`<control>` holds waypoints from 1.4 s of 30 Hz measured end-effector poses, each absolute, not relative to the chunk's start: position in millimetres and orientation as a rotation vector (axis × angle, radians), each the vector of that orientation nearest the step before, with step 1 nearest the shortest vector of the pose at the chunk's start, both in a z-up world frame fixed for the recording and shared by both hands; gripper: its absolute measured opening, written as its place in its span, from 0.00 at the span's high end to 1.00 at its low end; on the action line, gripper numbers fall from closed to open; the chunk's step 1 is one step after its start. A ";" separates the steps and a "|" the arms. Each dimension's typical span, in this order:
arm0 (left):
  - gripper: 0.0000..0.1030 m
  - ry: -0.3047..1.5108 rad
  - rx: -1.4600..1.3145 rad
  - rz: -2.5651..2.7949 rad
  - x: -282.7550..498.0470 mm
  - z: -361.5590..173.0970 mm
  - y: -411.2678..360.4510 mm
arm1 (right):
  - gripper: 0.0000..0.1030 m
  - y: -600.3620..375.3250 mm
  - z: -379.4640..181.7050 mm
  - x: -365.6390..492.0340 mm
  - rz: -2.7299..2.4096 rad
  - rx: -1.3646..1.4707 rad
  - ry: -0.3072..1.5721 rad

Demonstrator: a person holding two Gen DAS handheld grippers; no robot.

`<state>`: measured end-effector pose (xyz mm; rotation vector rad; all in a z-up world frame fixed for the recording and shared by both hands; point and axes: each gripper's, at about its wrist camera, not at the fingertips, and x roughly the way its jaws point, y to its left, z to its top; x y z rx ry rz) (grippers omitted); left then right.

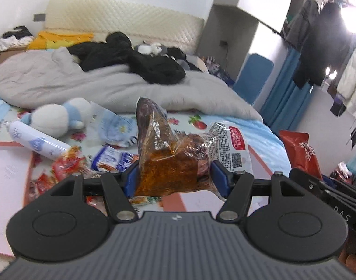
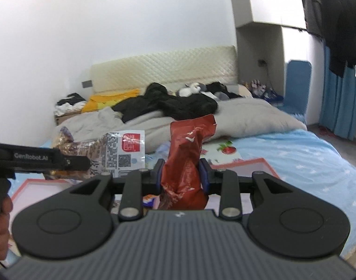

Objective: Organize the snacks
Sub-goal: 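Lift the clear snack bag with the left gripper over the deep pink box, then open the left gripper to drop the bag into the deep box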

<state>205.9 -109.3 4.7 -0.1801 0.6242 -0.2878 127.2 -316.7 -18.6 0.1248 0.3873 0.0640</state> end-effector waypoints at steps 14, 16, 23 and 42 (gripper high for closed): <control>0.34 0.836 -0.047 -0.376 294.4 -90.8 -203.5 | 0.67 -377.7 -107.8 173.4 -0.067 0.204 0.597; 0.34 0.861 -0.033 -0.389 299.8 -100.7 -207.1 | 0.67 -382.5 -118.5 177.1 -0.076 0.212 0.626; 0.34 0.904 0.014 -0.408 307.3 -122.2 -219.8 | 0.66 -383.3 -144.0 180.1 -0.077 0.234 0.679; 0.16 0.752 -0.058 -0.395 245.6 -46.2 -172.5 | 0.39 -363.1 -87.7 137.9 -0.053 0.253 0.565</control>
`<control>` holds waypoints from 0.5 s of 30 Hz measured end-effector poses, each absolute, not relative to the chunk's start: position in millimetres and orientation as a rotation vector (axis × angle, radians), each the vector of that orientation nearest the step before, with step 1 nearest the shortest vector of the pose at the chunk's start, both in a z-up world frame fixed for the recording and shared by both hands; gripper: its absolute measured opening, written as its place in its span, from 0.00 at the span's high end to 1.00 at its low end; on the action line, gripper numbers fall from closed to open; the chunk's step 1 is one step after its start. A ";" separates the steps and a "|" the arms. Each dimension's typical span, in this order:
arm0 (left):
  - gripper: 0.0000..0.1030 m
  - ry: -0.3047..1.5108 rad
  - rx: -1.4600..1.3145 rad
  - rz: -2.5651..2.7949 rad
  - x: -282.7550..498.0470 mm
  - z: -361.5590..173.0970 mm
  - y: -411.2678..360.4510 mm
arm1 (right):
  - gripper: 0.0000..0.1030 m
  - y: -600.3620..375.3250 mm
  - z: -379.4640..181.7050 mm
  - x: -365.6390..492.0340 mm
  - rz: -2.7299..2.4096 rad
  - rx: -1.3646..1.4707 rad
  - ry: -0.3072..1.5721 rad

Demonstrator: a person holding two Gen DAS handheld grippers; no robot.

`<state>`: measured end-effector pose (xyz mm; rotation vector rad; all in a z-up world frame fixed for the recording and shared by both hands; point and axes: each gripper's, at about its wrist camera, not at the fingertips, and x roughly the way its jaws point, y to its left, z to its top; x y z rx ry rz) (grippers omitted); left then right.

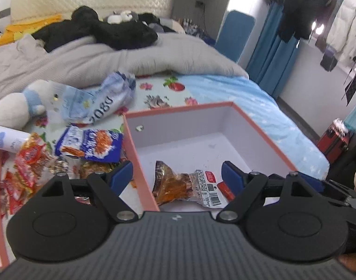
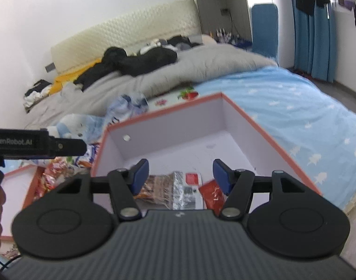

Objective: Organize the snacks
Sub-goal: 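Open the left gripper to drop the bag into the deep box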

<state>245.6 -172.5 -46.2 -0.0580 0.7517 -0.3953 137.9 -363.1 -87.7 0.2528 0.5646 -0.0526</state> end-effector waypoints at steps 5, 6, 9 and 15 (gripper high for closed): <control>0.16 0.692 -0.060 -0.376 210.4 -19.1 -141.5 | 0.39 -347.2 -57.4 117.7 -0.036 0.240 0.500; 0.16 0.679 -0.059 -0.372 202.7 -14.1 -135.6 | 0.39 -343.8 -52.2 113.4 -0.030 0.239 0.488; 0.16 0.645 -0.057 -0.366 179.8 -0.4 -116.5 | 0.39 -332.7 -37.7 99.4 -0.006 0.239 0.442; 0.16 0.617 -0.080 -0.317 136.8 10.6 -70.6 | 0.39 -312.1 -28.5 69.5 0.042 0.256 0.400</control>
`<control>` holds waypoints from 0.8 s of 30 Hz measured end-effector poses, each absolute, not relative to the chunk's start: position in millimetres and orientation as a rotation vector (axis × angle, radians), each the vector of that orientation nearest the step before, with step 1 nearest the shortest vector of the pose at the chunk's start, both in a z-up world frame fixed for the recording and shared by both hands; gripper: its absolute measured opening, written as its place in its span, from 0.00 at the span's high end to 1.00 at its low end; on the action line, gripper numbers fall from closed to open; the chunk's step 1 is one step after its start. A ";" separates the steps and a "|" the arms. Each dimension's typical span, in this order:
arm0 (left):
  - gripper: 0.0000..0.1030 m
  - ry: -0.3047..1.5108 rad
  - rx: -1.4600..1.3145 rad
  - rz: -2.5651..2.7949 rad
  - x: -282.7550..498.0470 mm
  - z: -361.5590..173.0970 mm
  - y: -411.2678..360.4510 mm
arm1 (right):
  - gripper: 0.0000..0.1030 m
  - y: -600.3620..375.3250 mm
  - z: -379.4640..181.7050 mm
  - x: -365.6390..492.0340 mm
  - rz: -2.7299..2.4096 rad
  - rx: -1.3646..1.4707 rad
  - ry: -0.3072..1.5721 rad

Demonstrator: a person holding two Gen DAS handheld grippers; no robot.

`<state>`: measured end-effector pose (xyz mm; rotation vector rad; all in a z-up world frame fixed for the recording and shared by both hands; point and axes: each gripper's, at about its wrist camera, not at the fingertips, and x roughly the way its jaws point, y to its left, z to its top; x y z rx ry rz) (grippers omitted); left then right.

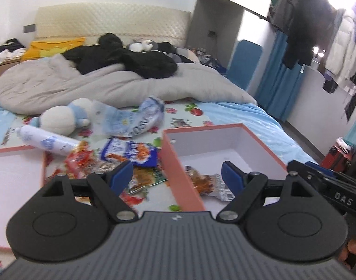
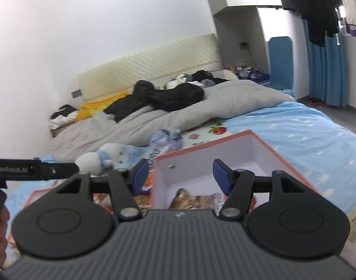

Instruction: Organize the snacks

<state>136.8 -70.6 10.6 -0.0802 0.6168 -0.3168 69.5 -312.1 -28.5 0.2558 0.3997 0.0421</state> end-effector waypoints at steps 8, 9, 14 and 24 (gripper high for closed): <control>0.16 0.582 -0.074 -0.280 85.1 2.5 -32.9 | 0.39 -277.9 -30.9 42.7 0.104 0.228 0.404; 0.16 0.578 -0.073 -0.272 81.3 0.0 -29.9 | 0.39 -274.6 -32.1 39.8 0.109 0.228 0.404; 0.16 0.602 -0.099 -0.248 61.9 -16.9 -11.1 | 0.39 -253.7 -40.6 28.0 0.134 0.213 0.419; 0.16 0.661 -0.145 -0.188 39.7 -53.3 22.3 | 0.39 -219.4 -68.9 11.7 0.204 0.198 0.458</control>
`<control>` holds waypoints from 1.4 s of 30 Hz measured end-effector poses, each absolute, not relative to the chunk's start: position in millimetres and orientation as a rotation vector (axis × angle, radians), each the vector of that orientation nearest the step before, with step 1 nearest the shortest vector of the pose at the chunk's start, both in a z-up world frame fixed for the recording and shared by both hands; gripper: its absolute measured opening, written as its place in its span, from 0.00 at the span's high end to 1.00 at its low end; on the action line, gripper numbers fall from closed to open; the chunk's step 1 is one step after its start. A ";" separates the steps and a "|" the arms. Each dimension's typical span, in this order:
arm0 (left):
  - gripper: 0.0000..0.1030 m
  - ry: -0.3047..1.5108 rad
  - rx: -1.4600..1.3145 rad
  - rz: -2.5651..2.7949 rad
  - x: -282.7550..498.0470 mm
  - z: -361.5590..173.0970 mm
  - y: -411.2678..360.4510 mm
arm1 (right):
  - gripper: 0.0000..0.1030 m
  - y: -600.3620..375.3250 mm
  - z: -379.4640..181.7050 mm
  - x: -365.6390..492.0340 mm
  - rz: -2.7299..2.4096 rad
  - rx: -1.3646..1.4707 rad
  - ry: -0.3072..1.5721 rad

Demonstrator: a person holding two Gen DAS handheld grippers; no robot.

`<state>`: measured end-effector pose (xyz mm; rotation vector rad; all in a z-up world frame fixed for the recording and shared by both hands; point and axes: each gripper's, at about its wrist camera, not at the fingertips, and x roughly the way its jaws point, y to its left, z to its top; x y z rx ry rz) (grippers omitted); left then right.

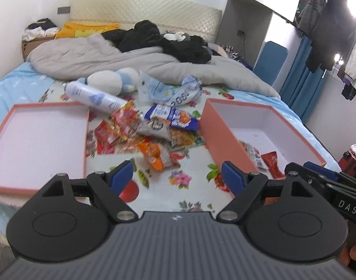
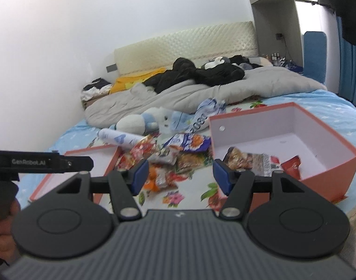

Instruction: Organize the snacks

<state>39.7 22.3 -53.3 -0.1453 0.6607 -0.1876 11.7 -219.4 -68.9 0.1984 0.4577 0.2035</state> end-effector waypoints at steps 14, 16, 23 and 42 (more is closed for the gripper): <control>0.16 0.723 -0.210 -0.107 30.9 -94.0 39.8 | 0.39 -190.3 -94.2 11.2 0.313 0.144 0.554; 0.16 0.723 -0.215 -0.083 32.3 -97.7 40.2 | 0.39 -189.4 -95.7 14.1 0.321 0.124 0.553; 0.16 0.768 -0.237 -0.047 51.5 -118.9 45.0 | 0.39 -188.0 -111.9 34.0 0.339 0.135 0.580; 0.17 0.820 -0.093 -0.040 197.7 -166.6 83.2 | 0.15 -145.2 -154.1 124.3 0.461 0.051 0.687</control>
